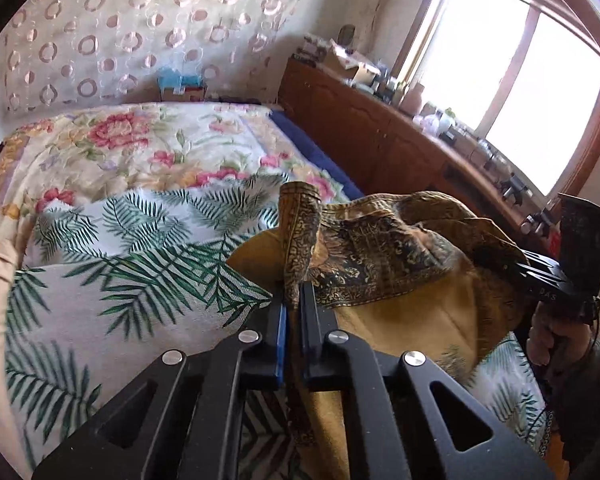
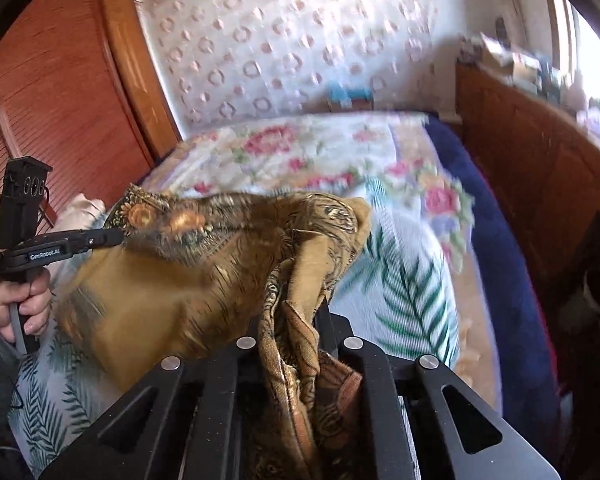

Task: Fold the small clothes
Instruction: 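Grasp the folded gold garment with the left tool and lift it toward the plush toy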

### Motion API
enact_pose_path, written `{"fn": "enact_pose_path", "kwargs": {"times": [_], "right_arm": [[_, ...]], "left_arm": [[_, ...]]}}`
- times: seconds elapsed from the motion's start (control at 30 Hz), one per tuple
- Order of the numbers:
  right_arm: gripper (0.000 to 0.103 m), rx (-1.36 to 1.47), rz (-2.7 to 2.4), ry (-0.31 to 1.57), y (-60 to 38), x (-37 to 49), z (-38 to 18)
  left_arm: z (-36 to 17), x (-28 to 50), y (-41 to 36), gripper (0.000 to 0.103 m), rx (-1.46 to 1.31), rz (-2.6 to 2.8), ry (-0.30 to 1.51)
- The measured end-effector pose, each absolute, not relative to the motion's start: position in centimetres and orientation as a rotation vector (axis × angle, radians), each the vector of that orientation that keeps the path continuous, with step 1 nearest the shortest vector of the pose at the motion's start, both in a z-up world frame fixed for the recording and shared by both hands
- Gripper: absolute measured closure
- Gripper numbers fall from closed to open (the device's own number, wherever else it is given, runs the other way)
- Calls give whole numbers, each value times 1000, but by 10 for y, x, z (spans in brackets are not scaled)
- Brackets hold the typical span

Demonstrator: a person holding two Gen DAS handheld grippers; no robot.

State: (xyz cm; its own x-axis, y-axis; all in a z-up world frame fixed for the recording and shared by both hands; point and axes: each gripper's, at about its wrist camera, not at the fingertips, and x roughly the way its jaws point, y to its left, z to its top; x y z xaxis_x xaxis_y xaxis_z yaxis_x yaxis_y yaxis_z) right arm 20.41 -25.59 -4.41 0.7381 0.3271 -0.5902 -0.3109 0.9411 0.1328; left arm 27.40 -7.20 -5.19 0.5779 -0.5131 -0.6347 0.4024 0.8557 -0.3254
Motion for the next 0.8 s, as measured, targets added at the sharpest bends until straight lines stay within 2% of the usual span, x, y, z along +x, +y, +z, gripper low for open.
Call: {"fn": "enact_pose_path", "kwargs": {"times": [0.4,0.67,0.8], "right_arm": [[92,-120,537,478,-159,204,18],[92,-198,682,451,-96,230,27],[92,-286,755,435,-54,269,30]], "left_arm": [[13,199,45,97,-184,-360,587],[7,167,114,97,-220,-220,540],[-9,148,143,97,-248,-131,533]]}}
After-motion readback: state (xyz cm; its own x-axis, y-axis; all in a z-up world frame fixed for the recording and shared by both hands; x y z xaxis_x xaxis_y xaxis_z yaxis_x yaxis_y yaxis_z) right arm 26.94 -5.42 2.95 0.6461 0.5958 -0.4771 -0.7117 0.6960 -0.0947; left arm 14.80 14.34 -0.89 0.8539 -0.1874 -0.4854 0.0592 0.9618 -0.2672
